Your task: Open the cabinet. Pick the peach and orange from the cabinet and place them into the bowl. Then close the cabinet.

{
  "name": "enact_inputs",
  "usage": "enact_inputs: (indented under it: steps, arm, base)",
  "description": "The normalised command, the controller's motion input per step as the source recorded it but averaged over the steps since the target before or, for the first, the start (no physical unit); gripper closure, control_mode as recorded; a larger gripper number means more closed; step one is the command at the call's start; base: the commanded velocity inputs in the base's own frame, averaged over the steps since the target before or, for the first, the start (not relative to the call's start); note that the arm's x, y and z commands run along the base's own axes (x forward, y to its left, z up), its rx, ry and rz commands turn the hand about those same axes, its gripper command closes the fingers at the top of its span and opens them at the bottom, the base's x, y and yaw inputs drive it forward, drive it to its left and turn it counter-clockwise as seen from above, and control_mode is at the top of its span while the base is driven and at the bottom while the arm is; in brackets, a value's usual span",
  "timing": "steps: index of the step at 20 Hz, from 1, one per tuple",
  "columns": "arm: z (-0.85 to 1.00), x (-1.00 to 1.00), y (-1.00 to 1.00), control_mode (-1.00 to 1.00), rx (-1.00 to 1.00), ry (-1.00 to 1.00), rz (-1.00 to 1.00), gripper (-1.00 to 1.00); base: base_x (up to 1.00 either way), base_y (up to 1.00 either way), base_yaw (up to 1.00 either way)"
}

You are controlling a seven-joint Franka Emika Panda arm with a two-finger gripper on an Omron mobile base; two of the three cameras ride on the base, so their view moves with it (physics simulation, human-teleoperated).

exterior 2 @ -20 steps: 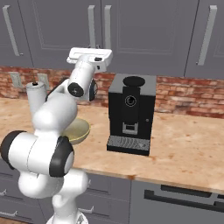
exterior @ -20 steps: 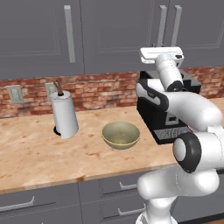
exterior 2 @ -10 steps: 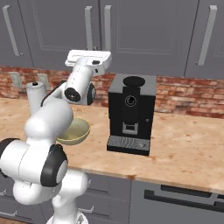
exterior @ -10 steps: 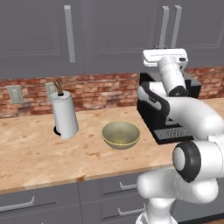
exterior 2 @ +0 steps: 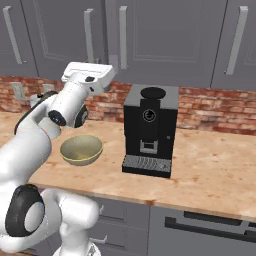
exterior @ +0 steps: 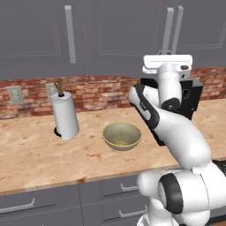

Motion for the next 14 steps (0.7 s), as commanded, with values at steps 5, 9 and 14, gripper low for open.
enact_inputs:
  steps: [5,9,14]
  arm:
    - [0.15,-0.79,0.42,-1.0,0.01,0.0,-0.27,1.0]
    - [0.16,-0.84,0.42,-1.0,0.02,0.0,-0.28,1.0]
    - [0.16,-0.81,0.5,-1.0,0.01,0.01,-0.28,1.0]
  base:
    - [0.0,0.0,0.0]
    - [0.0,0.0,0.0]
    - [0.0,0.0,0.0]
